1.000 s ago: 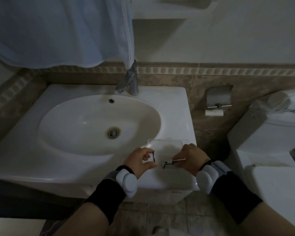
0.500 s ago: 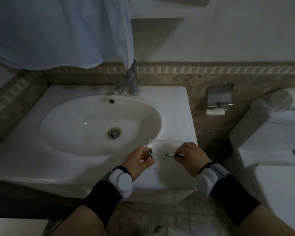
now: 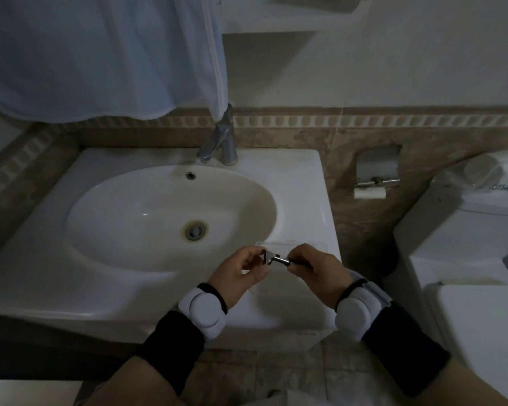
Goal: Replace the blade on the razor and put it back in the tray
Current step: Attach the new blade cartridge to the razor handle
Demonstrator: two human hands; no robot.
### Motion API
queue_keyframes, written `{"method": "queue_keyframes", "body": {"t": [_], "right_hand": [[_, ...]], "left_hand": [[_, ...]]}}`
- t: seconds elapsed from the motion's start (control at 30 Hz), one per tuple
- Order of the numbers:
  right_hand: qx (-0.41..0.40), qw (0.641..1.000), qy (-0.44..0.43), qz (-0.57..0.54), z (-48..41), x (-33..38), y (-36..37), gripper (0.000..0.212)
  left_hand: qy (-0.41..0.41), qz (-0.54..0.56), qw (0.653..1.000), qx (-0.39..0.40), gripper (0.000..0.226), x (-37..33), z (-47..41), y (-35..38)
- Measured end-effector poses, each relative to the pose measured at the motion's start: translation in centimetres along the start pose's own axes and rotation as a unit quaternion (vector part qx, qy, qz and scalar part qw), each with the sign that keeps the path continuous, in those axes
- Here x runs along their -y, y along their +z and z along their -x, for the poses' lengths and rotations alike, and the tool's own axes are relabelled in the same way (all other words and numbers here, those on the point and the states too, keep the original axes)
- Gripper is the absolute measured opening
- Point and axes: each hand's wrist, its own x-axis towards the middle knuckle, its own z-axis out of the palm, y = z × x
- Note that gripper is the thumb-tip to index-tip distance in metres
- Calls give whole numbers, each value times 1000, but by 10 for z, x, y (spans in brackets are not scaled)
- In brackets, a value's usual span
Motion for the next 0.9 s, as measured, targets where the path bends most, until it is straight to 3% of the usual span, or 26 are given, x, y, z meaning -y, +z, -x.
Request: {"method": "queue_keyframes", "body": {"t": [0.43, 0.6, 0.9], "right_hand": [[13, 999, -3, -34, -1, 1, 0, 16], [28, 995, 11, -100, -3, -2, 1, 3], [36, 984, 16, -171, -3, -3, 3, 9]], "left_hand": [[18, 6, 1000, 18, 29, -6, 0, -3], [0, 50, 998, 37, 27, -9, 1, -7], [-13, 78, 996, 32, 24, -14, 3, -8]]}}
